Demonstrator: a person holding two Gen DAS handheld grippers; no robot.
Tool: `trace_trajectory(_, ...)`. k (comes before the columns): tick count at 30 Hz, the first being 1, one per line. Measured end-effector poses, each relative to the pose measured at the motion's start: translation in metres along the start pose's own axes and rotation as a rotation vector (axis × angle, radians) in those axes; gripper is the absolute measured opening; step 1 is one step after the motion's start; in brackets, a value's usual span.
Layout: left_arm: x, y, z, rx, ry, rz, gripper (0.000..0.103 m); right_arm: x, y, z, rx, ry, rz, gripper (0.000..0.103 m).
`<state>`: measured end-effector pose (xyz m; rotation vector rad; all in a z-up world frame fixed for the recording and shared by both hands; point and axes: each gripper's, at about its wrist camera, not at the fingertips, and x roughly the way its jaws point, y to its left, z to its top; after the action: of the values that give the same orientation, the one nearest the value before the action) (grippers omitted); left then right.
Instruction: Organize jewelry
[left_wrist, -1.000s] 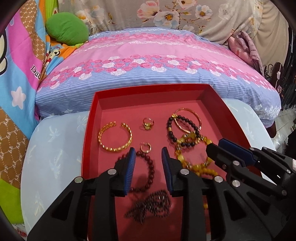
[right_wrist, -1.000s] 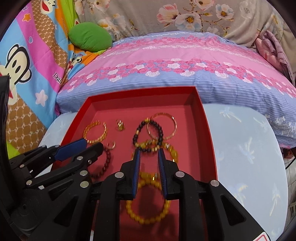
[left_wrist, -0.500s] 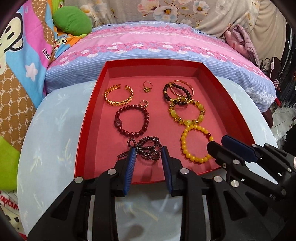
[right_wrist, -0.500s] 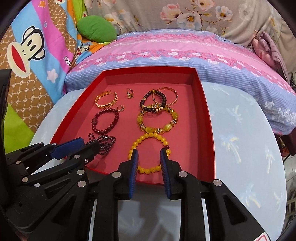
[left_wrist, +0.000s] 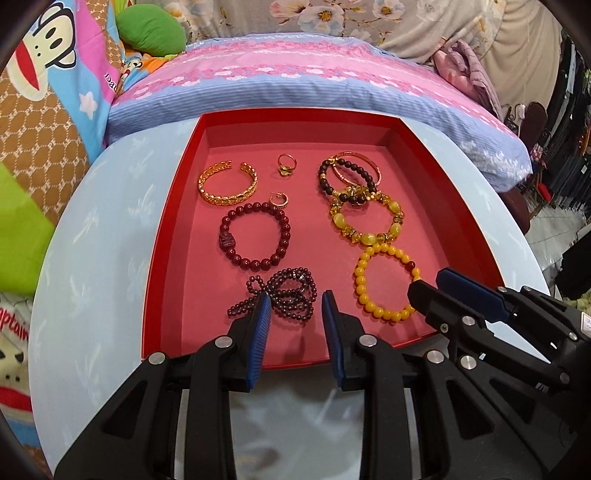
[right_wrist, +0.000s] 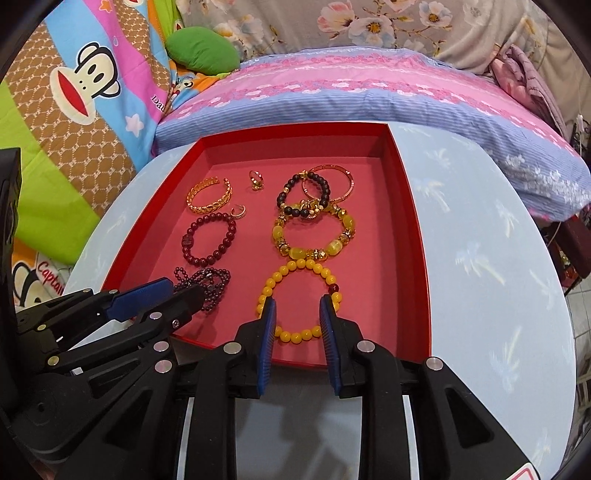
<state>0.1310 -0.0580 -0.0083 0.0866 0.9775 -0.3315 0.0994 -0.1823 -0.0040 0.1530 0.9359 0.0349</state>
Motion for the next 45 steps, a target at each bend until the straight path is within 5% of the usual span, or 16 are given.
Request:
trace_trajectory(8, -0.025, -0.007, -0.005, 0.014, -0.011, 0.055, 0.029, -0.021, 0.000, -0.007, 0.026, 0.000, 0.011, 0.030)
trace_trajectory(18, -0.054, 0.001, -0.002, -0.005, -0.056, 0.163, 0.076, -0.055, -0.011, -0.004, 0.069, -0.046, -0.078, 0.062)
trace_trajectory(23, -0.059, 0.006, -0.005, -0.026, -0.063, 0.196, 0.089, -0.064, -0.012, -0.005, 0.060, -0.057, -0.120, 0.073)
trace_trajectory(27, -0.063, 0.008, -0.008, -0.034, -0.062, 0.208, 0.093, -0.070, -0.013, -0.008, 0.054, -0.066, -0.141, 0.084)
trace_trajectory(45, -0.065, 0.012, -0.020, -0.051, -0.054, 0.200, 0.094, -0.080, -0.006, -0.014, 0.021, -0.096, -0.209, 0.090)
